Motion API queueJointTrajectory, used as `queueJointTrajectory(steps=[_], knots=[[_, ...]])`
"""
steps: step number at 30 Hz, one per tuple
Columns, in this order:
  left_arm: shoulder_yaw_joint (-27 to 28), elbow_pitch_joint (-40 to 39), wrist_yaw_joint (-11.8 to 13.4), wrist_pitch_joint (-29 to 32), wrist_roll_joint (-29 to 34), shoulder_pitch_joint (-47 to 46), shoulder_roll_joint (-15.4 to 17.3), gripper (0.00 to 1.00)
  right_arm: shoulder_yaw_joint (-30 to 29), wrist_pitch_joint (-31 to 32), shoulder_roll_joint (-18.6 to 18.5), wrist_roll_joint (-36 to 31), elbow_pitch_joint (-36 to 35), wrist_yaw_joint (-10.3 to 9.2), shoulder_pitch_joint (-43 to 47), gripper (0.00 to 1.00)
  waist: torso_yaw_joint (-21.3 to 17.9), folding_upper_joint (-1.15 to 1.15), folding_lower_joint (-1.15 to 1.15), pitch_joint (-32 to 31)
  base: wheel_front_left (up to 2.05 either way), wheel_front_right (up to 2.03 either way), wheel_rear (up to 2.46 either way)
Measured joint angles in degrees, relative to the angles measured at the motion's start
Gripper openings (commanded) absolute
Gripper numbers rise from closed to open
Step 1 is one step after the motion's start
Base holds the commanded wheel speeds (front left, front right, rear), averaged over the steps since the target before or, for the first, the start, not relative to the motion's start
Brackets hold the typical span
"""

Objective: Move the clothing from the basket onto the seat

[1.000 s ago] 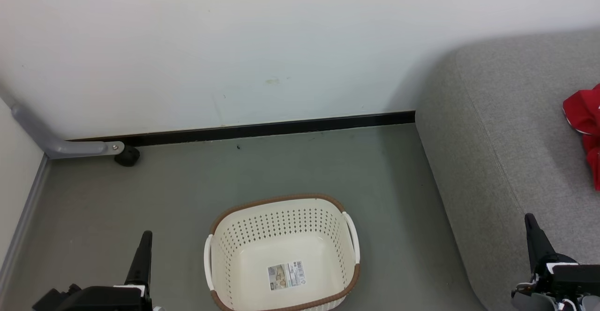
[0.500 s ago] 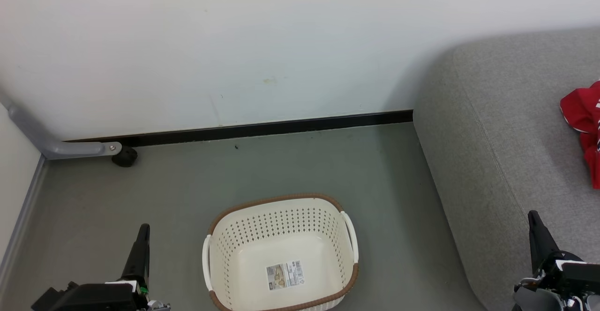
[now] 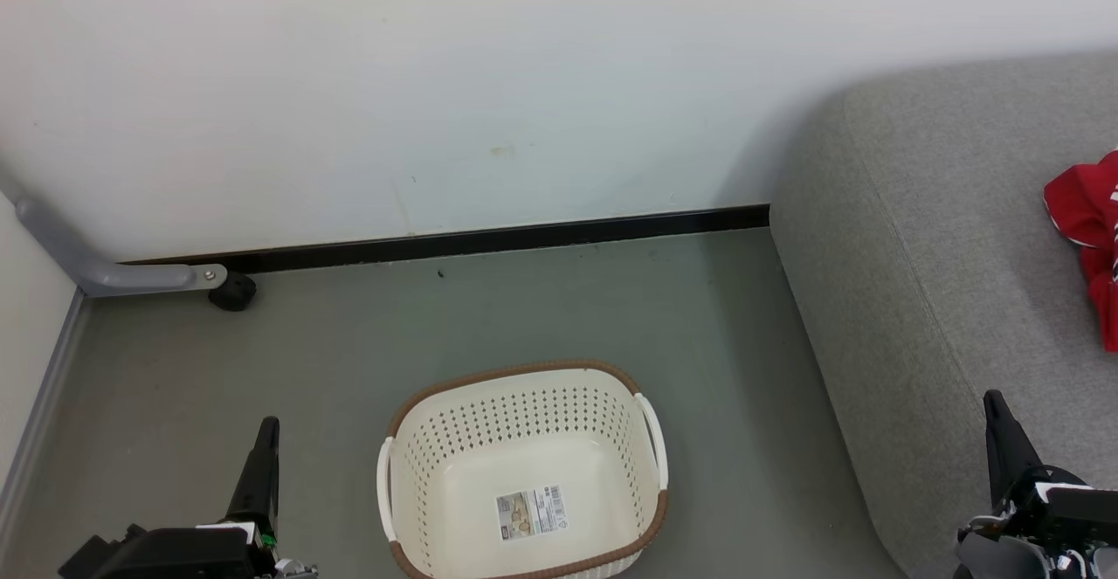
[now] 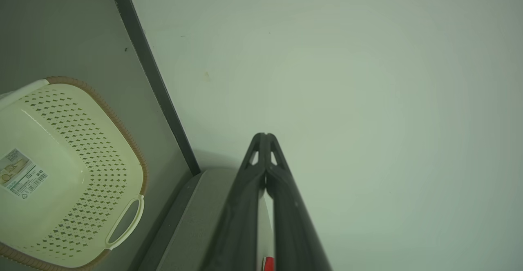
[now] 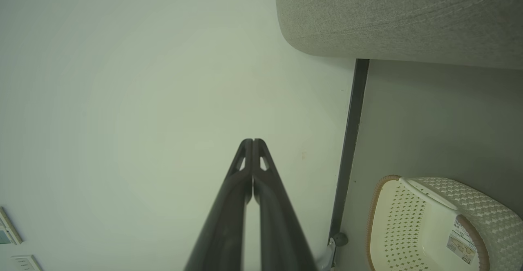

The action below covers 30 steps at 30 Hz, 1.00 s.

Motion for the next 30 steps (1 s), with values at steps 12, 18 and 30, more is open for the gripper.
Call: queueJointTrajectory(steps=[12, 18, 30], knots=[[0.00, 0.00, 0.00, 0.00, -0.01, 0.00, -0.01, 0.00, 0.00, 0.00, 0.00, 0.00, 0.01, 0.01, 0.00, 0.00, 0.00, 0.00, 0.00, 0.00, 0.00, 0.00, 0.00], [0.00, 0.00, 0.00, 0.00, -0.01, 0.00, -0.01, 0.00, 0.00, 0.00, 0.01, 0.00, 0.01, 0.04, 0.00, 0.00, 0.00, 0.00, 0.00, 0.00, 0.00, 0.00, 0.00], [0.00, 0.00, 0.00, 0.00, -0.04, 0.00, -0.01, 0.00, 0.00, 0.00, 0.01, 0.01, 0.02, 0.05, -0.01, 0.00, 0.00, 0.00, 0.00, 0.00, 0.00, 0.00, 0.00]])
